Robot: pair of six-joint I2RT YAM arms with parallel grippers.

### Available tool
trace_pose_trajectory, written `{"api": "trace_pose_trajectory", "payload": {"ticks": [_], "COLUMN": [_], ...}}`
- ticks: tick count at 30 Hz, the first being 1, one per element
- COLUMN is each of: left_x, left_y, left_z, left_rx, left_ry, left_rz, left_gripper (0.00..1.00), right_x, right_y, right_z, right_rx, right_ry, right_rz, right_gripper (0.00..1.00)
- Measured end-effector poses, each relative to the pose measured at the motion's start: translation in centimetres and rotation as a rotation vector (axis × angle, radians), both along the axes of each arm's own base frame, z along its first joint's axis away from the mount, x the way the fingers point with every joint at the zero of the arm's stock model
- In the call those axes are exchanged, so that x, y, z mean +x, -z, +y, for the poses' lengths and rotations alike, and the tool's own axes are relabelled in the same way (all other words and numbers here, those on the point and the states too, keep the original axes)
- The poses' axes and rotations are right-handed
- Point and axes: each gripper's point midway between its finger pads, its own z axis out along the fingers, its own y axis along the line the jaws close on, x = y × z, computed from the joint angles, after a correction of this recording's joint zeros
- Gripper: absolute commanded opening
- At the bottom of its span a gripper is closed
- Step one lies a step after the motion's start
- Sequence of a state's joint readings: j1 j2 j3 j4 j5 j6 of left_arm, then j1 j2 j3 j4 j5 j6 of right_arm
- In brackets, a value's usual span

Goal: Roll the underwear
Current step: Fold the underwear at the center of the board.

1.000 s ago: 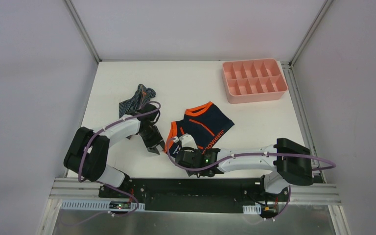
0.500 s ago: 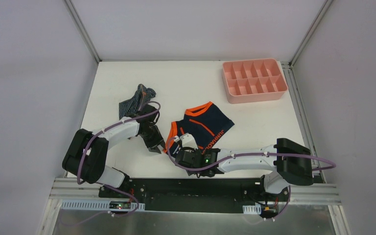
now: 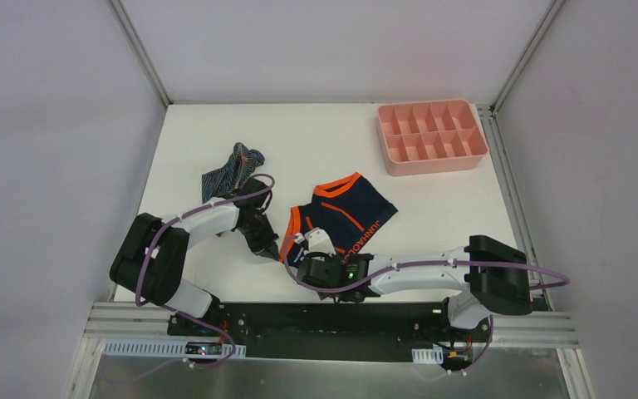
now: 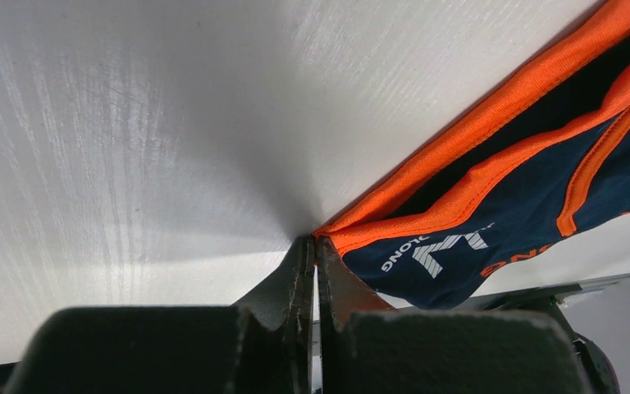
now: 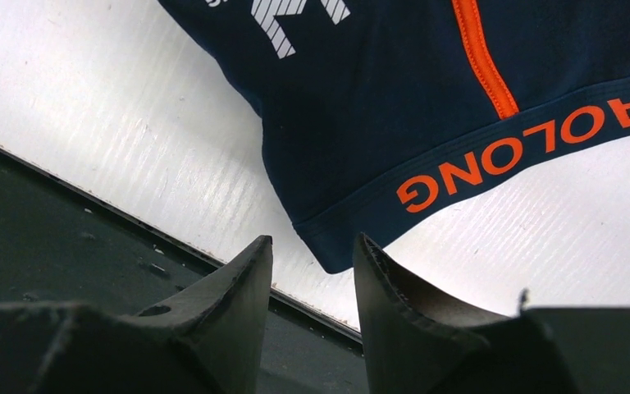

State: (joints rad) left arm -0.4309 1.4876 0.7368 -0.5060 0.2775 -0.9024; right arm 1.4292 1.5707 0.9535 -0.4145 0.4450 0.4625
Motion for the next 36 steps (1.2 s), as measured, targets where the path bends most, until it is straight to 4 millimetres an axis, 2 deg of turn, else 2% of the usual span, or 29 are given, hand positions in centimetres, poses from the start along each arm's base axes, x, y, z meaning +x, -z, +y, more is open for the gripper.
{"api": "trace_pose_trajectory", "payload": {"ticks": [6,15,25,27,30,36], "left_x": [0.0,0.0,0.0,0.0,0.0,0.3], "left_y": [0.0,0.0,-0.1,-0.1,-0.1,-0.4], "left_z": [0.0,-0.1,-0.1,-0.1,-0.1,0.2], "left_rx": [-0.003,-0.006,-0.007,-0.007,-0.005,0.013], "left_ry": [0.001,0.002,0.001,0.002,0.002,-0.011], "left_rz": [0.0,0.001,0.001,0.001,0.002,-0.012], "left_gripper": [0.0,0.0,0.0,0.0,0.0,0.0], "right_x": [-0.8,-0.7,-0.6,-0.6,-0.6,-0.7], "right_y": [0.0,0.4,1.7,1.9,1.9,2.3], "right_z": [-0.1,-0.4,-0.4,-0.4,-0.5,-0.8], "right_rx": [-0.02,-0.069,-0.119,-0.122,-0.125,-0.134], "right_ry": [-0.042,-0.071,-0.075,-0.073,-0.072,-0.073], "right_rz": [-0.008,-0.019,-0.014,-0.014,-0.013,-0.009], "right_gripper": [0.45,0.42,0.31,0.31,0.37,0.35]}}
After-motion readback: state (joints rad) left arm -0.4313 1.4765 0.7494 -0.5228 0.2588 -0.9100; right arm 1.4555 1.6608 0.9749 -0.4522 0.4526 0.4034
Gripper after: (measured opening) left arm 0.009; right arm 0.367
